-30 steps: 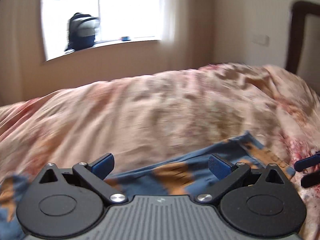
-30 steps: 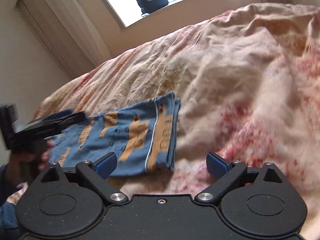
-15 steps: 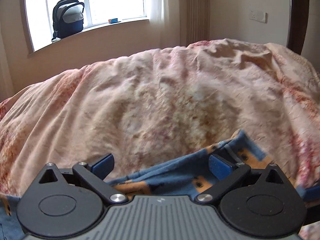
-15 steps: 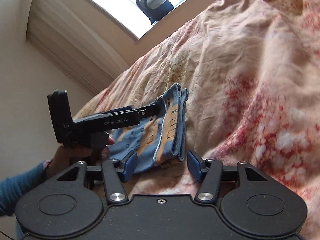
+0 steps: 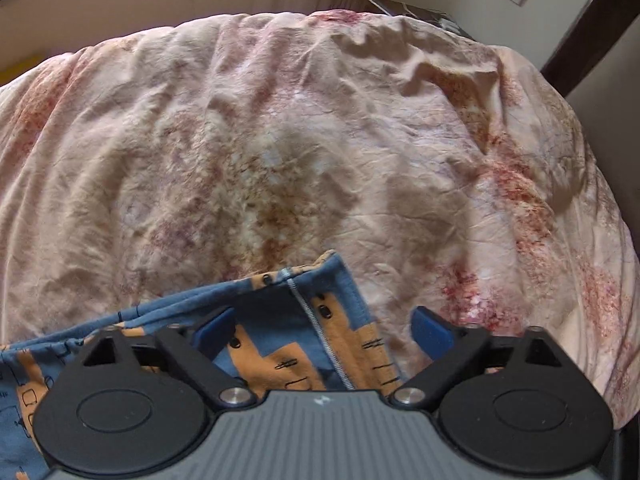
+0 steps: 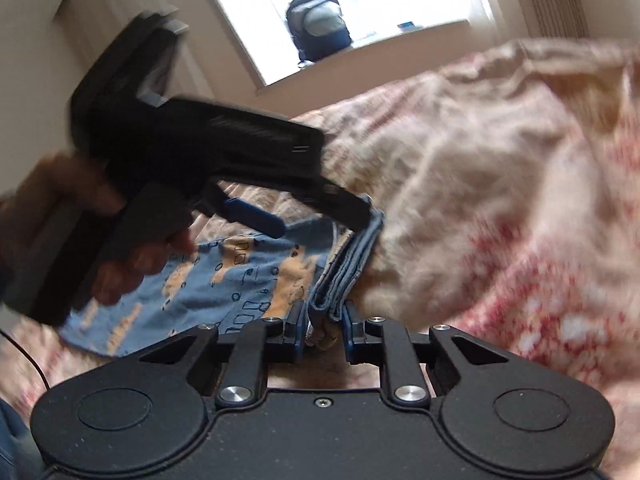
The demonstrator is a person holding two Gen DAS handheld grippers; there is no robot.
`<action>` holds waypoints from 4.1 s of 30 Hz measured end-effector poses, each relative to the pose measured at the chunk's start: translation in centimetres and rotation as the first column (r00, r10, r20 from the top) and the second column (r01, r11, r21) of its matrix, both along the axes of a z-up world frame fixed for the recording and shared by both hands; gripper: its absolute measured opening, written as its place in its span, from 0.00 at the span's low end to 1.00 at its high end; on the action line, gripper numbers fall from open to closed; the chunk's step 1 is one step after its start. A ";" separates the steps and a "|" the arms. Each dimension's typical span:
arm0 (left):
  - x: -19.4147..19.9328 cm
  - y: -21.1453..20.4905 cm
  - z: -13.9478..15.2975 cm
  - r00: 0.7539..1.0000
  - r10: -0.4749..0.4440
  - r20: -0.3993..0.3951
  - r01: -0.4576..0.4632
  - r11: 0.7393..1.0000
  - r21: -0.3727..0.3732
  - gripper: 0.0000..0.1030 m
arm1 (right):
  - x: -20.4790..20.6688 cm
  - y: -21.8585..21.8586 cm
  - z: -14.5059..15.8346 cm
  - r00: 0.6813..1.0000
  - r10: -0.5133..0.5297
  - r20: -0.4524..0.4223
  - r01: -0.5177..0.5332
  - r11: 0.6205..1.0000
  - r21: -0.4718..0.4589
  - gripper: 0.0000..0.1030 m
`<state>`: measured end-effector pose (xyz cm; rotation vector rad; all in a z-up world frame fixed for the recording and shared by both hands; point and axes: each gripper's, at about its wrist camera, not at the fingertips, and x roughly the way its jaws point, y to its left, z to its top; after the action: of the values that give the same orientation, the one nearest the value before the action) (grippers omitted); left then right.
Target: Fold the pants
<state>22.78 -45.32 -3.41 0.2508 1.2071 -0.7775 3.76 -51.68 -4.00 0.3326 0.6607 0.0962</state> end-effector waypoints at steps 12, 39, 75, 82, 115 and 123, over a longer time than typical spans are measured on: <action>-0.6 1.0 0.9 1.000 -0.028 -0.010 0.029 0.997 0.076 0.39 | 0.3 7.7 1.7 0.982 0.187 -0.006 -0.169 0.869 -0.466 0.16; 4.8 28.2 -2.8 0.947 0.257 -0.192 -0.300 0.921 -0.248 0.13 | 5.7 29.2 0.6 0.724 0.623 -0.296 -0.572 0.303 -0.762 0.14; 5.7 34.3 -2.9 0.940 0.285 -0.187 -0.336 0.868 -0.365 0.11 | 6.3 34.1 -1.1 0.761 0.603 -0.239 -0.517 0.342 -0.784 0.15; 5.9 41.2 -0.9 0.929 0.356 -0.104 -0.370 0.870 -0.326 0.11 | 7.5 39.7 0.4 0.689 0.699 -0.193 -0.541 0.318 -0.778 0.15; 2.4 41.8 -4.5 0.738 0.503 0.450 -0.471 0.861 -0.191 0.99 | 18.3 25.4 -3.7 0.994 -0.005 0.109 0.090 0.600 -0.795 0.99; -1.4 41.4 -2.7 0.799 0.457 0.390 -0.430 0.889 -0.159 1.00 | 12.9 26.3 -1.2 0.997 0.048 0.060 0.005 0.745 -0.667 0.99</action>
<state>21.40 -3.91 -6.08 0.0661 0.7817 -0.3193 16.68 -25.42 -5.16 -0.3805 0.5837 -0.1117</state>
